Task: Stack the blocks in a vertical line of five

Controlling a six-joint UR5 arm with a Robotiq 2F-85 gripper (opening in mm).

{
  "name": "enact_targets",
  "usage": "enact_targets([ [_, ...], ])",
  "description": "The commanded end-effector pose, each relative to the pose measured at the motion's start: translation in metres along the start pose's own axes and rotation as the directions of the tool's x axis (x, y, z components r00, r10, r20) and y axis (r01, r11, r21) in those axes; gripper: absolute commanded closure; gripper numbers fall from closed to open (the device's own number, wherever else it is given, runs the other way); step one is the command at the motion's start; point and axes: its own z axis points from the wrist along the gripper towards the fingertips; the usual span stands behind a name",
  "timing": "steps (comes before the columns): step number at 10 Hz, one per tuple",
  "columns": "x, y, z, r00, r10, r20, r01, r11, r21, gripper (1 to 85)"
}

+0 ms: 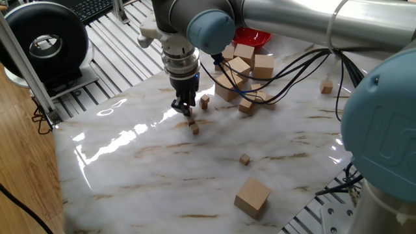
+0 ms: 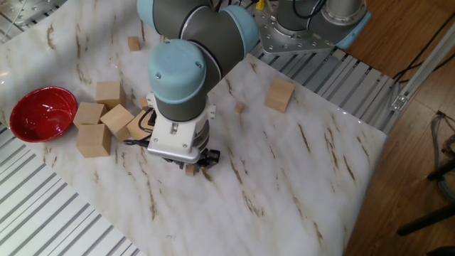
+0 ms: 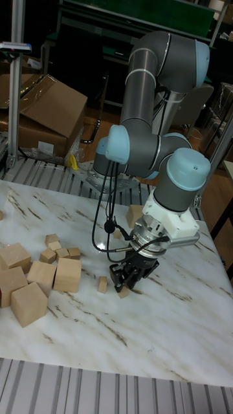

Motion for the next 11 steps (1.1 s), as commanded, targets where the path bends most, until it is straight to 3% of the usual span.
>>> enact_targets([
  [1, -0.004, -0.001, -0.002, 1.0, 0.008, 0.013, -0.007, 1.0, -0.001, 47.3],
  [4, -0.002, -0.009, -0.002, 1.0, 0.005, 0.004, -0.005, 1.0, 0.023, 47.7],
  [5, -0.005, 0.002, -0.002, 0.999, 0.035, 0.014, -0.035, 0.999, -0.017, 47.7],
  [7, -0.006, 0.002, -0.004, 0.999, 0.048, 0.013, -0.048, 0.998, -0.029, 47.7],
  [8, -0.004, -0.007, -0.006, 1.0, -0.005, 0.004, 0.005, 1.0, 0.003, 47.7],
  [10, -0.008, -0.006, -0.011, 0.993, -0.117, -0.011, 0.117, 0.993, 0.018, 46.7],
  [11, -0.008, -0.014, -0.017, 0.989, -0.141, -0.044, 0.144, 0.988, 0.061, 47.3],
])
